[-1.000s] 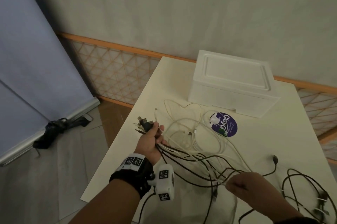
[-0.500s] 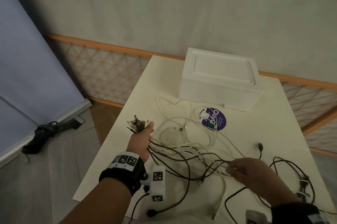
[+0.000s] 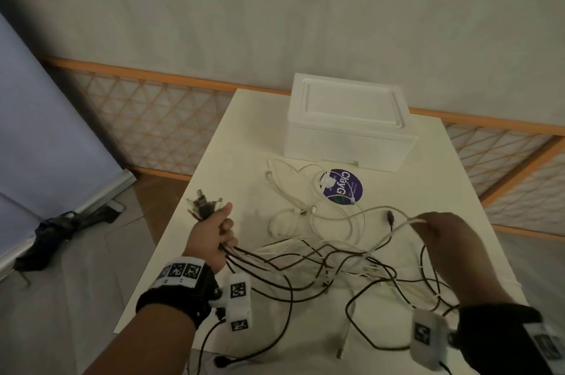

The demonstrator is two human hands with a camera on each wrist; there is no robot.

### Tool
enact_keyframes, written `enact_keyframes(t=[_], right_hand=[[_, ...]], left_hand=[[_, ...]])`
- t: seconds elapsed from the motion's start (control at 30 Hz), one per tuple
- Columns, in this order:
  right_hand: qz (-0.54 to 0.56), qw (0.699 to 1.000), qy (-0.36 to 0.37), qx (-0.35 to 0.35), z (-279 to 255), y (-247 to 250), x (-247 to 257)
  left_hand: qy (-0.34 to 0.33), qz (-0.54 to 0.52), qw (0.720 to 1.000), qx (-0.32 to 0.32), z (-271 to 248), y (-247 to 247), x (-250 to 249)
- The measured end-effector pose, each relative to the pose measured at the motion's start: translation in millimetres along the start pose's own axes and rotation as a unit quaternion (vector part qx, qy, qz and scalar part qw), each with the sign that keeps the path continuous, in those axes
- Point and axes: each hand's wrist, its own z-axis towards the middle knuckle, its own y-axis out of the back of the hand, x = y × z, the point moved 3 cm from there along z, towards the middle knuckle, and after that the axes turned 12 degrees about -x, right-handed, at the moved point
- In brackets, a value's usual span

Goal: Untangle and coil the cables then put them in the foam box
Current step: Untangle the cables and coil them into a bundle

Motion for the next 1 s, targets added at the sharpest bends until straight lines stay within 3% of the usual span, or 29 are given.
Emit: enact_keyframes(t=[0.17,0.27,0.33,0.43,0.5,0.6,0.67,0.77,0.87,1.0], right_hand=[[0.197,0.972,0.109,0.067,-20.0,-30.8,88.8],[0.267,0.94,0.179,0.116,-26.3,-45.0,128.7],[0.288,0.918,0.214,0.17,-28.4,-53.1,144.2],[0.272,0.894,0.27,0.232,-34.4,-56.0,156.8],[0.261,0.912,0.207,0.239,-31.4,-56.9,152.1],[0.135,0.975,0.066,0.163,-9.5,-65.3,124.7],[0.033,0.977,0.037,0.209,0.0,-78.4,107.7],[-0.027,0.948,0.057,0.313,2.7,-105.7,92.6],[0.043,0.967,0.057,0.245,13.5,-104.3,93.3],[0.154,0.982,0.059,0.09,41.1,-70.8,111.6]], left_hand=[[-0.014,0.161,0.977,0.142,-42.8,-41.3,17.5],[-0.02,0.187,0.961,0.201,-63.7,-63.3,32.9],[0.016,0.131,0.971,0.201,-67.2,-71.4,37.3],[0.059,0.1,0.983,0.14,-57.3,-70.8,35.7],[0.04,0.11,0.985,0.124,-51.6,-67.3,32.4],[0.017,0.111,0.979,0.171,-53.5,-65.5,30.0],[0.009,0.105,0.967,0.234,-58.7,-67.2,26.8],[0.008,0.09,0.948,0.305,-62.4,-71.1,22.4],[0.01,0.064,0.95,0.306,-59.1,-73.0,17.4],[0.022,0.08,0.972,0.221,-42.9,-75.9,21.8]])
